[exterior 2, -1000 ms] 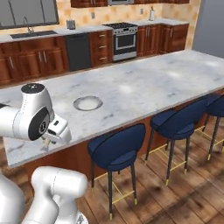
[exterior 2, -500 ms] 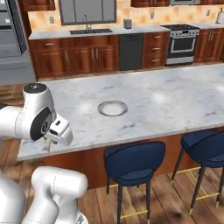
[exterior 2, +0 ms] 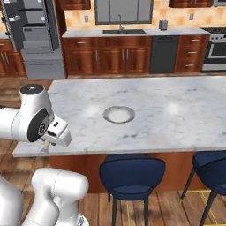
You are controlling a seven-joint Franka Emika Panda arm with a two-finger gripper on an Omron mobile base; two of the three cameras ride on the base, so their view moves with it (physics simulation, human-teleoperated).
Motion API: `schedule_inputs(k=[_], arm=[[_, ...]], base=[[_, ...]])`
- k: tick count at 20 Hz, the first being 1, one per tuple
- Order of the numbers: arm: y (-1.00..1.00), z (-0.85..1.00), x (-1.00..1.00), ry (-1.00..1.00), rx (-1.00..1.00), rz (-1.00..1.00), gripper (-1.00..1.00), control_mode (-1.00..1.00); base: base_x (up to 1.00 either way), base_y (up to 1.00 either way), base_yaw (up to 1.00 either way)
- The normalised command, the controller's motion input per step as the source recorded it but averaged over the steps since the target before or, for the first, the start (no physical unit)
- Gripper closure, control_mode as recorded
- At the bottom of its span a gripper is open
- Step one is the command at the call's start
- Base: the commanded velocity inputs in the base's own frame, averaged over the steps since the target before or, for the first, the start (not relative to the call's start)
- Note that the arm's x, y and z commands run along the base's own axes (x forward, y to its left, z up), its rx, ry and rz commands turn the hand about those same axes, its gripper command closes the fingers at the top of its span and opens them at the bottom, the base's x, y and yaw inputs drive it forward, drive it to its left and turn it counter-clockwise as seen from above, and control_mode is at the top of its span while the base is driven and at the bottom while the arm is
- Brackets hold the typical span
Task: Take the fish from the fridge and place it on the digital scale on the counter by the fridge. Wait a few seconds for a reading, then move it to the plate on the dining counter.
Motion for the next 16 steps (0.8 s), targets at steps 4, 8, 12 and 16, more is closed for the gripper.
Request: schedule_inputs(k=[4,8,12,16], arm=[[0.00,0.00,0.00,0.00,0.00,0.00,1.00,1.00],[0.00,0.00,0.00,0.00,0.00,0.00,1.00,1.00],[0.00,0.00,0.00,0.00,0.00,0.00,1.00,1.00],[0.00,0.00,0.00,0.00,0.00,0.00,1.00,1.00]], base=[[0.06,-0.84,0.00],[0.35,-0.41,0.08],[0.76,-0.22,0.21],[0.89,-0.07,0.13]])
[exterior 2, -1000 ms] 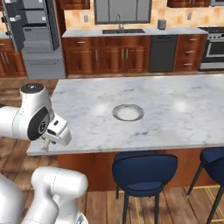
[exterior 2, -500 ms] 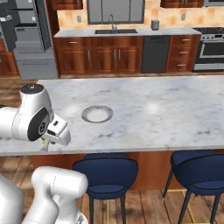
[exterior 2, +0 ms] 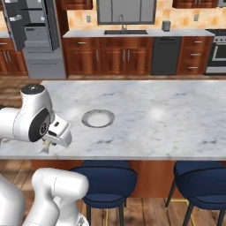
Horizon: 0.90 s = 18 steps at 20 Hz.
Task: Take the fish from the fridge and place it on the digital scale on the counter by the fridge. Wait a few seconds for a reading, then move it to the plate on the dining counter.
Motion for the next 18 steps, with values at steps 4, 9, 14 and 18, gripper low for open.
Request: schedule_inputs(k=[4,9,14,18], arm=[[0.00,0.00,0.00,0.00,0.00,0.00,1.00,1.00],[0.00,0.00,0.00,0.00,0.00,0.00,1.00,1.00],[0.00,0.00,0.00,0.00,0.00,0.00,1.00,1.00],[0.05,0.04,0.95,0.18,-0.01,0.00,1.00,-1.00]], base=[[0.66,0.00,0.13],[0.00,0.00,0.00],[0.12,0.00,0.00],[0.00,0.00,0.00]])
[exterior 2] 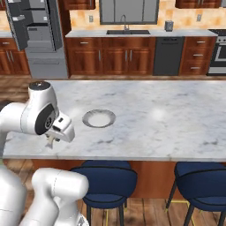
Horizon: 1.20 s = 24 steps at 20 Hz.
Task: Take the fish from the fridge and place it on the digital scale on the counter by the fridge. Wait a few seconds for a reading, then move it to the plate on the dining counter.
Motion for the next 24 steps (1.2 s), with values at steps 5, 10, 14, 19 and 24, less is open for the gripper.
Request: schedule_inputs(k=[5,10,14,19,24], arm=[[0.00,-0.01,1.00,0.14,0.00,0.00,1.00,-1.00],[0.00,-0.07,1.00,0.07,-0.01,0.00,1.00,-1.00],[-0.01,-0.33,1.00,0.06,-0.02,0.00,1.00,-1.00],[0.00,-0.72,0.92,0.00,-0.08,0.00,1.00,-1.00],[0.00,-0.39,0.40,-0.11,-0.05,0.00,1.00,-1.00]], base=[[0.00,0.00,0.00],[0.00,0.00,0.00],[0.00,0.00,0.00],[0.00,0.00,0.00],[0.00,0.00,0.00]])
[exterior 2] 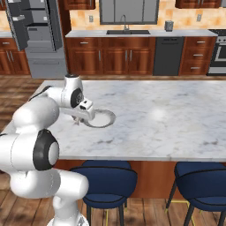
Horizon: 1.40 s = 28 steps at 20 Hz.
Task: Take the fish from the fridge and place it on the digital scale on the counter by the fridge. Wait a few seconds for a reading, then move it to the plate on the dining counter.
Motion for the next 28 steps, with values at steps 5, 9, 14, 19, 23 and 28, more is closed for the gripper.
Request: schedule_inputs(k=[5,9,14,19,23,28], arm=[[-0.01,-0.06,0.13,-0.09,0.00,0.00,1.00,-1.00],[-0.08,0.00,0.30,0.02,0.00,0.00,1.00,-1.00],[-0.10,0.00,0.65,0.02,0.00,0.00,1.00,-1.00],[-0.07,0.00,0.55,0.12,0.00,0.00,1.00,-1.00],[-0.06,-0.15,0.27,0.15,0.00,0.00,1.00,-1.00],[-0.03,-0.32,0.00,0.08,0.00,0.00,1.00,-1.00]], base=[[0.00,0.00,0.00],[0.00,0.00,0.00],[0.00,0.00,0.00],[0.00,0.00,0.00],[0.00,0.00,0.00],[0.00,0.00,0.00]])
